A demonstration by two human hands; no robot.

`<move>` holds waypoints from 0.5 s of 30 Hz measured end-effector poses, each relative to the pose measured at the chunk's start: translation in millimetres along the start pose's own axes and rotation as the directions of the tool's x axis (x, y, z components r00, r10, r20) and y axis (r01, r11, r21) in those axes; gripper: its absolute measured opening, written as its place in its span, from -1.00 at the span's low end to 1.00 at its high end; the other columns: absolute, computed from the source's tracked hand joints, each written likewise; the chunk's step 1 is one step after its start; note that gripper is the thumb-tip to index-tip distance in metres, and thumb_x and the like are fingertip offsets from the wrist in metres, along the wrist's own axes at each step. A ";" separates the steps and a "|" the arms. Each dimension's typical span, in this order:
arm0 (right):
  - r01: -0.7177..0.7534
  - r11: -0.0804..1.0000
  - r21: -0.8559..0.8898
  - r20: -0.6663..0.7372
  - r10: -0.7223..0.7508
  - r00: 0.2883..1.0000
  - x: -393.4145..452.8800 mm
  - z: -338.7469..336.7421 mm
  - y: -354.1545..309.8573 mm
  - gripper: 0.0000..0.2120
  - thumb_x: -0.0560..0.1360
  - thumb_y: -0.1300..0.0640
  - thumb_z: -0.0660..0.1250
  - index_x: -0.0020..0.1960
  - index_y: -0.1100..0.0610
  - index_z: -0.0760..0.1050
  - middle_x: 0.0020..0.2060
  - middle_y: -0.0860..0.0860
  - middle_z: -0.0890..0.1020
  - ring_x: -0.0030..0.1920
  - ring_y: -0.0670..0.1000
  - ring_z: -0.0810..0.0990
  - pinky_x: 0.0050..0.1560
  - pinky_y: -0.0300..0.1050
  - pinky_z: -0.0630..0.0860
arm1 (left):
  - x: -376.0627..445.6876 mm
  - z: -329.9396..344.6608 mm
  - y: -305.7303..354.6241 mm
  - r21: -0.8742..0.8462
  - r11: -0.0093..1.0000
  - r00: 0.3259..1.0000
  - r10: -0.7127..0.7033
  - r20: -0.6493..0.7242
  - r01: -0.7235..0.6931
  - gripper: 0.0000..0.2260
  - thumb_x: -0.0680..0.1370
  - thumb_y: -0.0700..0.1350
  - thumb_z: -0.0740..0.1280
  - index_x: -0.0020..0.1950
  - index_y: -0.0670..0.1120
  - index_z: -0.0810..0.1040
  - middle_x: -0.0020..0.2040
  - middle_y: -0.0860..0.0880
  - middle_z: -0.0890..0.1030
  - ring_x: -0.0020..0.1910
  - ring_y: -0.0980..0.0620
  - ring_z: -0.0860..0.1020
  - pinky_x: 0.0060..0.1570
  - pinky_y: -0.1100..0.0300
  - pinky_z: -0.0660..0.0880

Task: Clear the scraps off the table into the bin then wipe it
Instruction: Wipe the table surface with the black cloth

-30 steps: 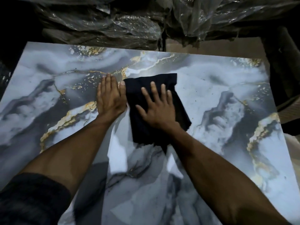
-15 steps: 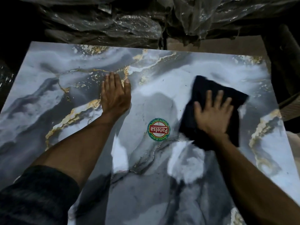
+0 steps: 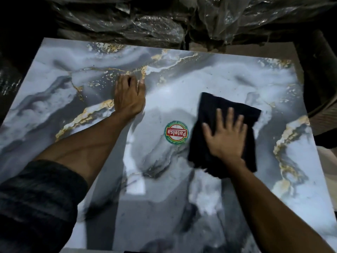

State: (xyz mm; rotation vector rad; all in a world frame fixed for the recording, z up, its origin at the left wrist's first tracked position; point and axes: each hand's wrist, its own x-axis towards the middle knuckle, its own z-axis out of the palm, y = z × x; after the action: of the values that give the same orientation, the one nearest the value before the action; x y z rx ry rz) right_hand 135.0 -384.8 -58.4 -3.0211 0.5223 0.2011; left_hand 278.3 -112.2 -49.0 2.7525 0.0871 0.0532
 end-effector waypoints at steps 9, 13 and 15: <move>-0.190 0.980 0.058 0.038 0.188 0.982 -23.8 -7.4 39.3 -0.22 0.48 -0.37 -0.20 0.60 -0.01 0.00 0.59 0.15 -0.04 0.55 0.34 -0.09 0.49 0.30 -0.15 | -116.7 -22.7 -38.0 0.126 0.990 0.992 0.043 0.115 -0.058 -0.31 0.56 0.25 -0.27 0.57 -0.09 0.08 0.59 -0.10 0.04 0.58 -0.06 -0.04 0.53 -0.01 -0.12; 0.183 0.979 0.089 -0.007 -0.183 0.983 -71.2 10.4 -69.2 -0.30 0.49 -0.29 -0.01 0.54 0.01 0.24 0.54 0.21 0.18 0.50 0.41 0.10 0.46 0.37 -0.02 | -172.6 -30.3 -47.4 0.144 0.989 0.994 0.007 0.109 -0.023 -0.31 0.55 0.23 -0.29 0.57 -0.07 0.11 0.59 -0.09 0.06 0.58 -0.08 -0.03 0.51 -0.05 -0.11; 0.327 0.939 0.111 -0.040 -0.324 0.945 -97.7 17.1 -110.0 -0.35 0.50 -0.27 0.08 0.50 0.01 0.33 0.51 0.19 0.26 0.49 0.40 0.16 0.46 0.36 0.02 | -188.9 -28.0 -49.6 0.158 0.987 0.993 -0.038 0.116 0.019 -0.36 0.57 0.21 -0.26 0.58 -0.04 0.06 0.60 -0.05 0.01 0.58 -0.05 -0.07 0.52 -0.03 -0.15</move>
State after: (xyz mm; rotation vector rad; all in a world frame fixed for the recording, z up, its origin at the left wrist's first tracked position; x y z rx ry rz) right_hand 79.0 -247.7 -56.5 -2.9384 0.0268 0.1131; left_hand 85.9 -68.7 -46.7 2.9032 0.1029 -0.1306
